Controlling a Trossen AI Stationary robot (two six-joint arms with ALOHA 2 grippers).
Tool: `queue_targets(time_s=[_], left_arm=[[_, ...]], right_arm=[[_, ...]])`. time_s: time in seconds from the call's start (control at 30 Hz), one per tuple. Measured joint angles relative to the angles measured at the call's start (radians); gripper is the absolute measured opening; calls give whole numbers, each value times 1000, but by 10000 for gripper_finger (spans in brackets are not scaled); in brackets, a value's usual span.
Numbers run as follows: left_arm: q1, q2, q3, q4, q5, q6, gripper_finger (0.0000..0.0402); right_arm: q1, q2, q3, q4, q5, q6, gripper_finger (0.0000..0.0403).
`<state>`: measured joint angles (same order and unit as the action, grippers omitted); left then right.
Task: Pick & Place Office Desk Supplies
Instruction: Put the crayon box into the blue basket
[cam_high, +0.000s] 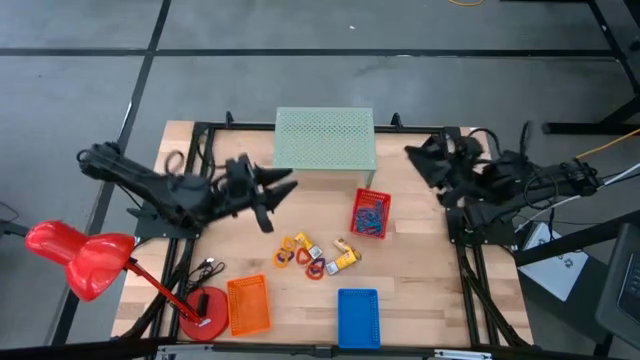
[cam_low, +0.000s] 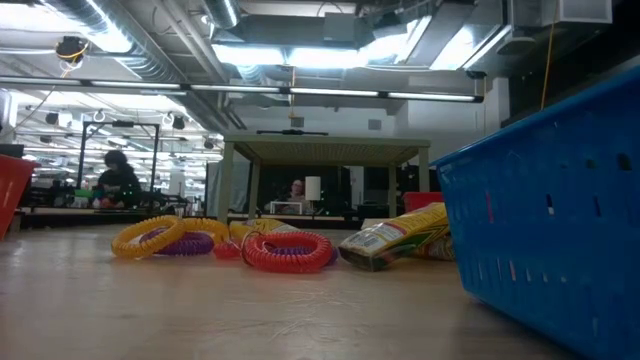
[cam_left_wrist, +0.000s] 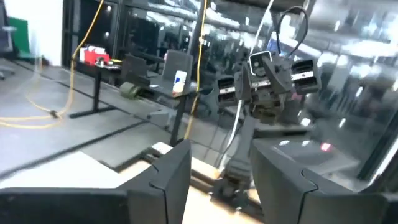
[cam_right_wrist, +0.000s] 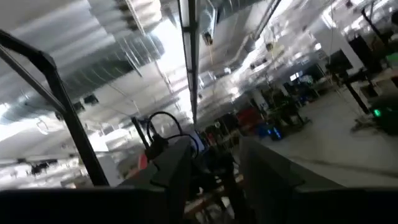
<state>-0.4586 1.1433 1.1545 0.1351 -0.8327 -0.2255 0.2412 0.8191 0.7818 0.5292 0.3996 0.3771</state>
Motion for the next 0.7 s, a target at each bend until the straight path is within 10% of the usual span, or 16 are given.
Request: queue_targets(time_s=[0.27, 0.7], left_arm=[[-61, -29, -504, 703, -64, -110, 162], [-108, -50, -626, 723, -44, -224, 162]], right_arm=[[-34, 279, 449, -950, 75, -65, 142], [-24, 748, 749, -1429, -229, -87, 142]])
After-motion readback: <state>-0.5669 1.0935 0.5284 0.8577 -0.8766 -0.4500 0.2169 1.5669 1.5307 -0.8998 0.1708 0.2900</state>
